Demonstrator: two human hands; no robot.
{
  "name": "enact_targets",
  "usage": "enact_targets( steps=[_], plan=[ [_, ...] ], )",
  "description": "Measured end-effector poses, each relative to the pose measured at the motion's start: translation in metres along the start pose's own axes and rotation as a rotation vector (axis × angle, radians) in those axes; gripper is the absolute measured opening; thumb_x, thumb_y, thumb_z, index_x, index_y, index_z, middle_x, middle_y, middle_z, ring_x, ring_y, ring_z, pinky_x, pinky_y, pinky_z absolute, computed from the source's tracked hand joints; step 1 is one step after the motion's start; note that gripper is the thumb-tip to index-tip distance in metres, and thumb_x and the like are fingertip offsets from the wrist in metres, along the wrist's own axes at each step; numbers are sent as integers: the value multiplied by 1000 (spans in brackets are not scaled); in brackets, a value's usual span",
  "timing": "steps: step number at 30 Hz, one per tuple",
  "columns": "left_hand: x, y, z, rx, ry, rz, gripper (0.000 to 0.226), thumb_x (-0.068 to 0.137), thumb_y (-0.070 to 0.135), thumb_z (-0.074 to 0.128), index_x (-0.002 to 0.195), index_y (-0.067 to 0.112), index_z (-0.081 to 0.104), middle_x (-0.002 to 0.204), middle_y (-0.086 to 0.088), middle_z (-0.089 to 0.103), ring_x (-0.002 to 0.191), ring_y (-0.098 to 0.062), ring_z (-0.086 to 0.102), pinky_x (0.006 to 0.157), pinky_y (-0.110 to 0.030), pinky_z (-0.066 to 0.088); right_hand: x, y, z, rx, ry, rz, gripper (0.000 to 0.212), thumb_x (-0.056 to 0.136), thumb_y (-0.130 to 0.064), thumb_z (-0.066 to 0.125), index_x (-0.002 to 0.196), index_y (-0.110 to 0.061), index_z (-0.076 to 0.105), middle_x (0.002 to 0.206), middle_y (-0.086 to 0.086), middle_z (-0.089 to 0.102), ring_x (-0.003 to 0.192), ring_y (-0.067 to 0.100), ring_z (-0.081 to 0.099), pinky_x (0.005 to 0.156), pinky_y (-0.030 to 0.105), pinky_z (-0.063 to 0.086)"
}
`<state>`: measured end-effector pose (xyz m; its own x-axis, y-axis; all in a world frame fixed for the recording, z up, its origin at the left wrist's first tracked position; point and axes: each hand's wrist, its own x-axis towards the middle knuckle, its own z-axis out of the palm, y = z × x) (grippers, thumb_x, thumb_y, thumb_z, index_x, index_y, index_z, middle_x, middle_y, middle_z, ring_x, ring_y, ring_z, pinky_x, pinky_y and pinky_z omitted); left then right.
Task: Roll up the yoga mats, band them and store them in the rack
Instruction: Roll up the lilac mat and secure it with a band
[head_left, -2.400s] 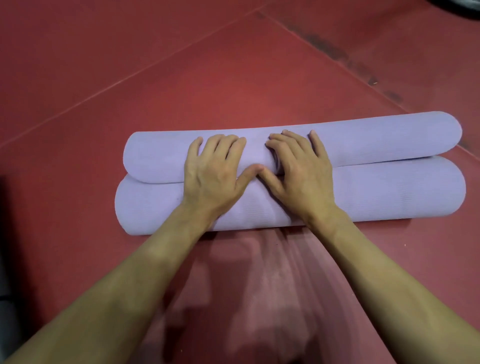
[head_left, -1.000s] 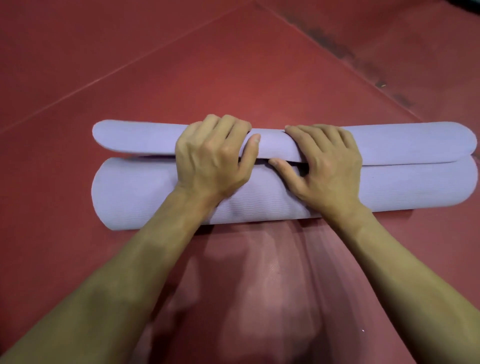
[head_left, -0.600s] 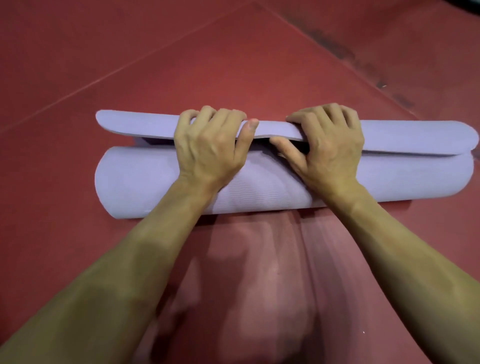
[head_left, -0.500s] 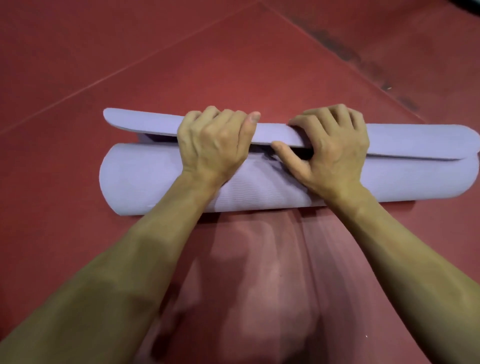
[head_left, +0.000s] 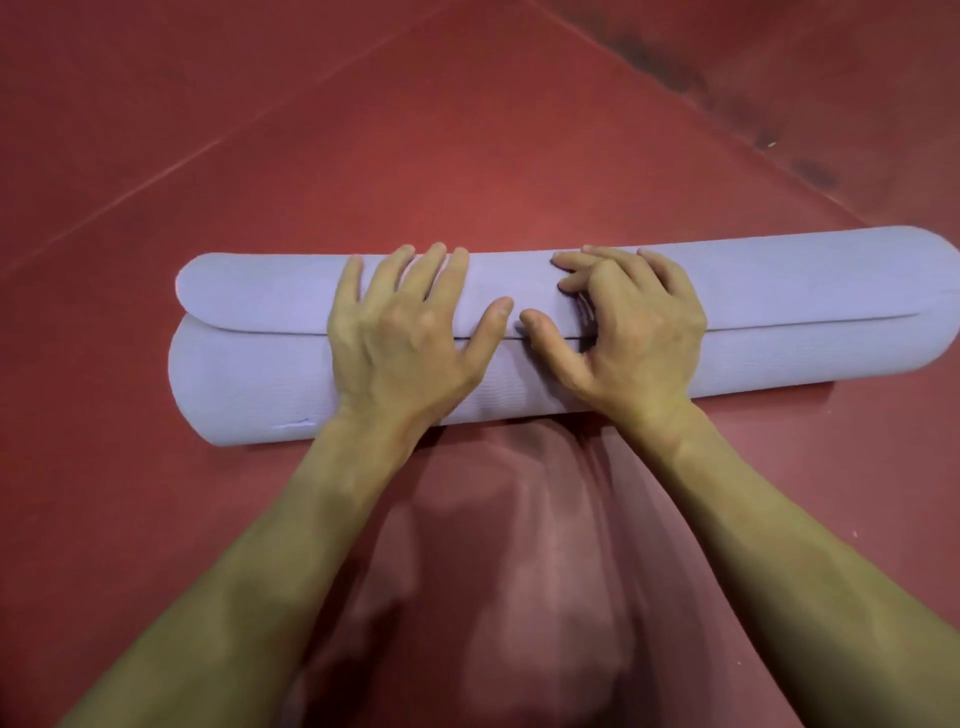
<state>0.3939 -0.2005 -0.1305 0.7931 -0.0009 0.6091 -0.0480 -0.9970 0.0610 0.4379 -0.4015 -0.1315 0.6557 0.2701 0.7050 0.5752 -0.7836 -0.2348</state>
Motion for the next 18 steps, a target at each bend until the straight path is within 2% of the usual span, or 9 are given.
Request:
enact_targets(
  steps=[3, 6, 8, 10, 13, 15, 18],
  plan=[
    [-9, 1, -1, 6, -67, 8, 62, 108, 59, 36, 136, 13, 66, 137, -7, 68, 128, -31, 62, 112, -58, 38, 0, -2, 1, -74, 0, -18, 39, 97, -50, 62, 101, -13, 74, 112, -6, 77, 111, 20, 72, 100, 45, 49],
    [-16, -1, 0, 6, -29, 16, 59, 109, 58, 39, 134, 12, 68, 132, -6, 69, 121, -31, 64, 108, -59, 41, -1, -2, 2, -130, -32, -53, 39, 98, -49, 59, 109, -16, 76, 120, -4, 76, 113, 23, 71, 101, 48, 49],
    [-9, -4, 4, -21, 63, 30, 52, 109, 54, 45, 125, 13, 73, 124, -4, 73, 111, -31, 69, 99, -56, 48, 5, -2, 2, -178, -95, -37, 43, 102, -51, 53, 116, -17, 75, 127, -3, 74, 119, 25, 68, 107, 53, 44],
    [5, -7, 7, -24, 158, 51, 45, 110, 50, 48, 110, 15, 77, 110, 0, 76, 95, -31, 70, 83, -48, 50, 7, -3, 2, -253, -158, -16, 51, 106, -53, 43, 127, -16, 71, 136, 0, 69, 130, 28, 61, 116, 58, 34],
    [21, -11, 11, 19, 268, 95, 43, 109, 46, 52, 85, 18, 75, 80, 1, 68, 70, -31, 58, 61, -42, 37, 4, -4, 7, -282, -202, 27, 57, 108, -54, 35, 139, -15, 63, 143, 2, 64, 136, 29, 55, 118, 57, 31],
    [27, -12, 12, 36, 308, 92, 42, 107, 43, 58, 77, 18, 72, 70, -1, 60, 64, -30, 51, 58, -41, 31, 5, -2, 11, -244, -151, 32, 54, 106, -54, 41, 136, -16, 66, 138, 1, 67, 131, 28, 58, 116, 55, 34],
    [25, -14, 13, 5, 334, 77, 41, 103, 42, 67, 71, 17, 70, 65, -3, 54, 60, -29, 47, 58, -42, 31, 0, 1, 14, -190, -60, -21, 49, 101, -52, 55, 130, -16, 71, 135, -1, 69, 127, 27, 63, 113, 56, 38]
  ],
)
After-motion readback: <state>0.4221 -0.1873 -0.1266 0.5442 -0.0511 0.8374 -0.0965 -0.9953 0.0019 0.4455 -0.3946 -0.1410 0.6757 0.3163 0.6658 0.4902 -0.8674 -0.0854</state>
